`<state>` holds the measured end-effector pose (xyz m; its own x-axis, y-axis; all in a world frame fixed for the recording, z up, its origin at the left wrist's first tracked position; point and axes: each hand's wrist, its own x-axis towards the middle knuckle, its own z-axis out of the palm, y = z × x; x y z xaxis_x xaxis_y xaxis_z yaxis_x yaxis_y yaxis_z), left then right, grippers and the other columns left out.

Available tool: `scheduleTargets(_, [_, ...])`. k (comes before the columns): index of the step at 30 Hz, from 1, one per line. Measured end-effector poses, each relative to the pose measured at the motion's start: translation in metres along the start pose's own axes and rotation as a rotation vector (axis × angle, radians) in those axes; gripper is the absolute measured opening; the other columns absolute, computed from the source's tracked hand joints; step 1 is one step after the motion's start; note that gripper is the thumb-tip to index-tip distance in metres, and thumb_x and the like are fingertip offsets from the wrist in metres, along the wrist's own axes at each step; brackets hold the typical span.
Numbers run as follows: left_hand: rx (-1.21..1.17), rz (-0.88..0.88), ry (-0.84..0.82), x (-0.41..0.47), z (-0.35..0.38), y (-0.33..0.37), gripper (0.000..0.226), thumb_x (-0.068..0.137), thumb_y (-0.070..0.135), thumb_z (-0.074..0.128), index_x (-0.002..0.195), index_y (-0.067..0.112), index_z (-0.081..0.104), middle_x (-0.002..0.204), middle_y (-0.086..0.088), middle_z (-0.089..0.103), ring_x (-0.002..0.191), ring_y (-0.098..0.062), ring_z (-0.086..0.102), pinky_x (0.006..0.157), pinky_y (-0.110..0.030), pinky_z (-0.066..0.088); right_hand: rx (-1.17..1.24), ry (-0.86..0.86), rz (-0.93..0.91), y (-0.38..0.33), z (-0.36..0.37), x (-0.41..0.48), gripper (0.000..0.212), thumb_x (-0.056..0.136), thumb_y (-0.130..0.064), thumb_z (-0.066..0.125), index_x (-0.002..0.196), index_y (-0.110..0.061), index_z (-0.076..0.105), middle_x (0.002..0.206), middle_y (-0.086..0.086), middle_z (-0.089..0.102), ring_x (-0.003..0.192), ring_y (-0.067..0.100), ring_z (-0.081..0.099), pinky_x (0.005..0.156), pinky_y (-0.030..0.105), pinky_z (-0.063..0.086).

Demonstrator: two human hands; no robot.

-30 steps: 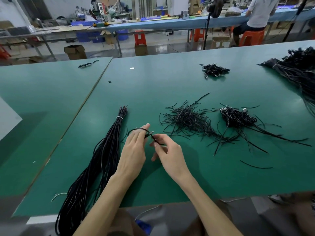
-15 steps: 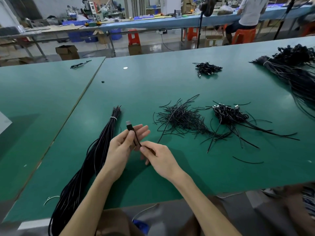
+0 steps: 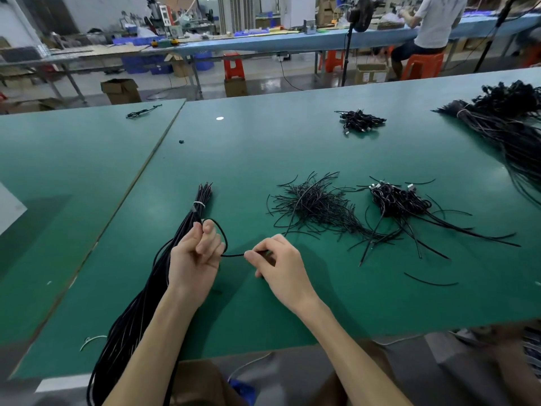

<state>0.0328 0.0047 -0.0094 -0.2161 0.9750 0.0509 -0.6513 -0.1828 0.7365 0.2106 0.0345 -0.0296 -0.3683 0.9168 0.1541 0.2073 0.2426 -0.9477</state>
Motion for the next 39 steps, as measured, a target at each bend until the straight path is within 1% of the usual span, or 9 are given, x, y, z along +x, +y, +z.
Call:
scheduleTargets(4, [0.677, 0.228, 0.044, -0.004, 0.005, -0.014, 0.039, 0.107, 0.013, 0.046, 0.071, 0.017, 0.06, 0.063, 0.006, 0.048, 0.055, -0.008, 0.037, 0.053, -0.02, 0.031, -0.045, 0.088, 0.031, 0.002, 0.0, 0.002, 0.012, 0.099, -0.025, 0.068, 0.095, -0.014, 0.07, 0.1, -0.004, 0.053, 0.082, 0.017, 0.062, 0.079, 0.027, 0.052])
scheduleTargets(9, [1.568, 0.482, -0.26, -0.011, 0.004, -0.03, 0.014, 0.096, 0.002, 0.057, 0.085, 0.008, 0.061, 0.075, 0.009, 0.064, 0.067, -0.016, 0.057, 0.063, -0.034, 0.049, 0.015, 0.139, 0.046, 0.003, -0.003, 0.004, 0.007, 0.101, -0.011, 0.062, 0.097, -0.016, 0.065, 0.099, 0.003, 0.064, 0.081, 0.018, 0.064, 0.073, 0.024, 0.048])
scheduleTargets(16, [1.811, 0.695, -0.094, -0.014, 0.013, -0.033, 0.018, 0.087, -0.009, 0.07, 0.095, 0.007, 0.07, 0.089, 0.001, 0.073, 0.086, -0.024, 0.067, 0.065, -0.038, 0.057, 0.229, 0.127, 0.03, 0.005, -0.006, 0.003, 0.015, 0.102, -0.006, 0.057, 0.103, -0.018, 0.064, 0.094, 0.002, 0.074, 0.054, 0.017, 0.063, 0.053, 0.021, 0.045])
scheduleTargets(22, [1.609, 0.71, -0.036, -0.013, 0.014, -0.03, 0.036, 0.089, -0.014, 0.066, 0.117, 0.007, 0.073, 0.106, 0.002, 0.076, 0.102, -0.011, 0.067, 0.088, -0.022, 0.051, 0.335, 0.057, -0.007, 0.002, -0.008, 0.001, 0.013, 0.104, -0.011, 0.056, 0.107, -0.017, 0.067, 0.096, -0.001, 0.078, 0.057, 0.024, 0.068, 0.05, 0.025, 0.044])
scheduleTargets(27, [1.438, 0.698, 0.083, -0.011, 0.007, -0.028, 0.027, 0.103, 0.016, 0.056, 0.124, 0.011, 0.072, 0.116, 0.009, 0.074, 0.106, -0.003, 0.069, 0.09, -0.016, 0.052, 0.201, -0.072, -0.011, -0.001, -0.004, -0.001, 0.015, 0.107, -0.02, 0.055, 0.107, -0.017, 0.07, 0.094, -0.001, 0.077, 0.059, 0.027, 0.071, 0.052, 0.022, 0.043])
scheduleTargets(30, [0.886, 0.351, -0.018, -0.004, 0.0, -0.021, 0.027, 0.107, 0.018, 0.052, 0.122, 0.007, 0.071, 0.123, -0.003, 0.074, 0.12, -0.02, 0.068, 0.1, -0.027, 0.053, 0.139, -0.115, -0.016, -0.001, -0.003, -0.001, 0.019, 0.107, -0.02, 0.054, 0.107, -0.018, 0.073, 0.092, 0.002, 0.075, 0.061, 0.026, 0.071, 0.06, 0.014, 0.044])
scheduleTargets(33, [0.276, 0.065, -0.07, -0.001, 0.0, -0.008, 0.036, 0.104, 0.021, 0.049, 0.126, -0.002, 0.065, 0.132, -0.022, 0.066, 0.125, -0.034, 0.064, 0.098, -0.033, 0.055, 0.085, -0.147, -0.018, 0.0, -0.002, -0.002, 0.019, 0.106, -0.02, 0.055, 0.106, -0.022, 0.074, 0.09, -0.003, 0.074, 0.061, 0.019, 0.072, 0.07, 0.023, 0.052])
scheduleTargets(35, [0.09, 0.033, -0.05, 0.0, 0.0, -0.002, 0.036, 0.103, 0.022, 0.049, 0.12, 0.001, 0.071, 0.128, -0.017, 0.07, 0.119, -0.026, 0.068, 0.095, -0.03, 0.056, 0.086, -0.16, -0.012, -0.001, -0.001, -0.002, 0.02, 0.106, -0.022, 0.055, 0.102, -0.023, 0.075, 0.089, -0.005, 0.074, 0.061, 0.018, 0.071, 0.072, 0.026, 0.055])
scheduleTargets(39, [-0.066, -0.06, -0.095, -0.001, -0.002, 0.002, 0.033, 0.107, 0.023, 0.045, 0.099, 0.011, 0.075, 0.078, 0.008, 0.058, 0.069, -0.007, 0.058, 0.074, -0.022, 0.054, 0.049, -0.153, -0.007, -0.001, -0.002, -0.002, 0.019, 0.103, -0.027, 0.06, 0.092, -0.02, 0.074, 0.086, -0.006, 0.075, 0.061, 0.015, 0.071, 0.072, 0.021, 0.054])
